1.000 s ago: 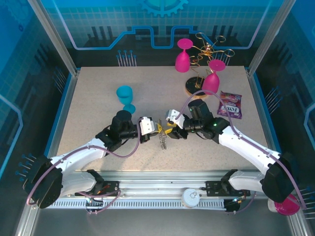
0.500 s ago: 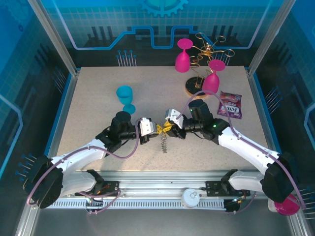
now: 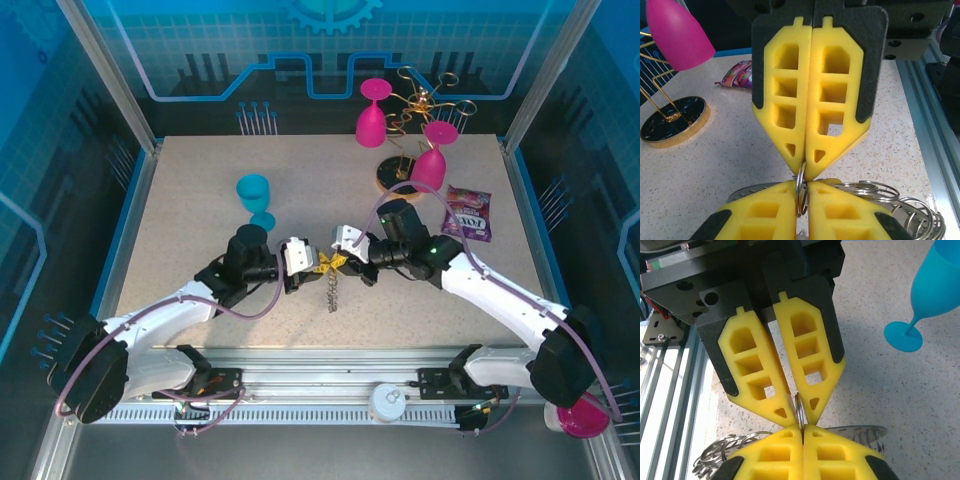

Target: Put the keys on the keyring

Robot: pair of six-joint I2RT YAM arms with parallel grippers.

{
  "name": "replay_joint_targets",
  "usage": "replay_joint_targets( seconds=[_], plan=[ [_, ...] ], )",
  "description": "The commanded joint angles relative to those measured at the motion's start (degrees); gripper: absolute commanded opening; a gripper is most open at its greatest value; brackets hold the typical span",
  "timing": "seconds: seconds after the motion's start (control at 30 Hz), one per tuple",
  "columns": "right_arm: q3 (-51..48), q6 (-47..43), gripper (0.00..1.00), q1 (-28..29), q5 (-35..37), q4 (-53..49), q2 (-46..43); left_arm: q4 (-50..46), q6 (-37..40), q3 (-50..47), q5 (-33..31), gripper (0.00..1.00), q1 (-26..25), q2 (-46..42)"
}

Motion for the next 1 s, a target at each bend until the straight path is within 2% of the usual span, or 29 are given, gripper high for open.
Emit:
replay_joint_targets(
  seconds=[0.0, 0.23, 0.37, 0.47, 0.53, 0.57, 0.6, 0.7, 0.97],
  plan=[
    [4.18, -4.55, 0.0, 2.3, 3.36, -6.43, 1.38, -2.94, 1.68, 2.68, -0.67, 0.13, -0.24, 0.76],
    [9.06, -6.36, 0.0, 3.71, 5.41, -11.02, 4.07, -7.23, 2.88, 4.34, -1.02, 0.18, -0.32, 1.16],
    [10.34, -6.64, 0.0, 4.4, 5.55, -12.12, 4.67, -7.35, 3.46, 4.25, -1.06, 0.0, -0.36, 0.96],
    [8.38, -4.02, 0.0, 3.33, 6.15, -8.73, 3.2, -5.74, 3.81, 3.25, -1.13, 0.0, -0.29, 0.22],
    [5.23, -0.51, 0.25, 1.04, 4.93, -4.31, 0.74, -4.23, 4.29, 2.16, -0.91, 0.0, -0.32, -0.56],
    [3.47, 0.82, 0.32, 0.08, 4.19, -2.27, -0.52, -3.16, 4.4, 1.6, -0.74, 0.0, -0.26, -0.99],
    [1.6, 1.92, 0.35, -0.94, 3.31, -0.15, -1.85, -1.43, 4.3, 0.74, -0.36, 0.0, -0.27, -1.44],
    [-2.22, 4.2, 0.36, -2.43, 2.08, 2.75, -3.68, 1.21, 4.49, -0.71, 0.71, 0.0, -0.21, -2.26],
    [-7.05, 7.27, 0.39, -1.92, -0.22, 7.71, -3.67, 7.72, 3.47, -3.44, 4.54, 0.0, -0.2, -3.45]
  ],
)
